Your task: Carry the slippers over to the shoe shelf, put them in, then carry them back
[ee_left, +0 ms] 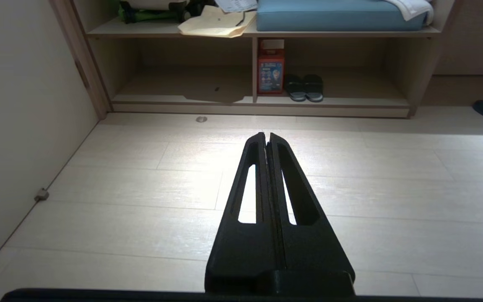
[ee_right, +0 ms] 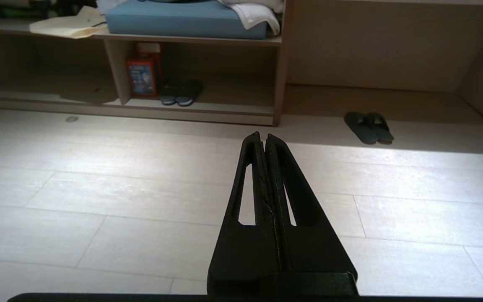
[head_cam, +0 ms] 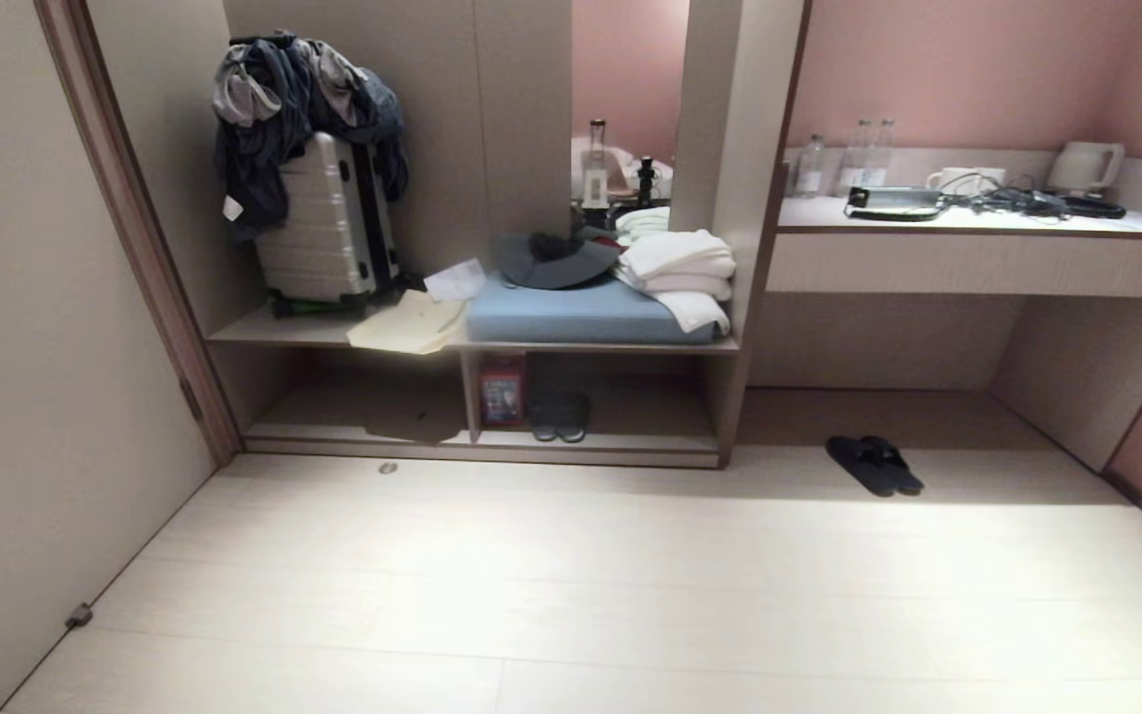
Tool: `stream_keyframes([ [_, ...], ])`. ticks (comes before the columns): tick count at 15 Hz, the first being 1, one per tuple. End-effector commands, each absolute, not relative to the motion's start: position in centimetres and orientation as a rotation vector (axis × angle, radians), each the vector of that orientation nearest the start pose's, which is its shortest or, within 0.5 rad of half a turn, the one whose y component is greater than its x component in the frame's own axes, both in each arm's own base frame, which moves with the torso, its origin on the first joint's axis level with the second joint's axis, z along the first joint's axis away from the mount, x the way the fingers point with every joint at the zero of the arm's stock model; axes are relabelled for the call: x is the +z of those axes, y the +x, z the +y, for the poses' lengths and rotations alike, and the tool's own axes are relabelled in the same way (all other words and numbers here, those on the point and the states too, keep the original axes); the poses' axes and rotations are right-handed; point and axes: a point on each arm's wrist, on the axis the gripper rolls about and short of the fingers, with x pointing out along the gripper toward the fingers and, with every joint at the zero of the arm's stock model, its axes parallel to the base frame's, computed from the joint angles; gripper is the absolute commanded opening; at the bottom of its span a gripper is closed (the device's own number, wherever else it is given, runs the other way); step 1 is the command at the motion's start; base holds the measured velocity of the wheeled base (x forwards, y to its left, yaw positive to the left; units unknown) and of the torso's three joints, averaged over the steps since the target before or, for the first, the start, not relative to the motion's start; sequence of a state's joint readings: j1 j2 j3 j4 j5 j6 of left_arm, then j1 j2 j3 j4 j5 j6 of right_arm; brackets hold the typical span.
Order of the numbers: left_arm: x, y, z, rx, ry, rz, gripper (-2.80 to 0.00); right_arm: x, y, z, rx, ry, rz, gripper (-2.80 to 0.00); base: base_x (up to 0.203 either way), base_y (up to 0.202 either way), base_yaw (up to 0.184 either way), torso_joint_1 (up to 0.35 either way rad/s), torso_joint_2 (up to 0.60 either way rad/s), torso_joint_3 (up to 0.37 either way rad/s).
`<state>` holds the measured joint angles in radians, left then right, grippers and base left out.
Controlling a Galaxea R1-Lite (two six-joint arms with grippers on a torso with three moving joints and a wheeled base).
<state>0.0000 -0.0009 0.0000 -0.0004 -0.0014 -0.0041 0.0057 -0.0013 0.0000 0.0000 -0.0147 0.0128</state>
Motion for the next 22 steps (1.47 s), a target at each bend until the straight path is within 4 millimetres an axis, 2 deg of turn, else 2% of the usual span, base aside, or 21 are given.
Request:
stream_keyframes([
  [1, 7.56, -2.28, 0.0, -0.002, -0.005, -0.002, -2.8, 7.5, -2.28, -0.05, -0.009, 0.014, 0.0, -2.8, -0.199, 0.0, -0.001, 0.002, 0.01, 0.002],
  [7, 7.55, -2.28, 0.0, -0.002, -0.003, 0.0, -2.8, 7.5, -2.28, -0.05, -0.009, 0.015, 0.0, -2.8, -0.185, 0.0, 0.0, 0.002, 0.0, 0.002],
  [22, 7.56, -2.28, 0.0, -0.002, -0.005, -0.002, -2.8, 7.53, -2.29, -0.05, -0.011, 0.002, 0.0, -2.8, 0.0, 0.0, 0.0, 0.0, 0.0, 0.0],
])
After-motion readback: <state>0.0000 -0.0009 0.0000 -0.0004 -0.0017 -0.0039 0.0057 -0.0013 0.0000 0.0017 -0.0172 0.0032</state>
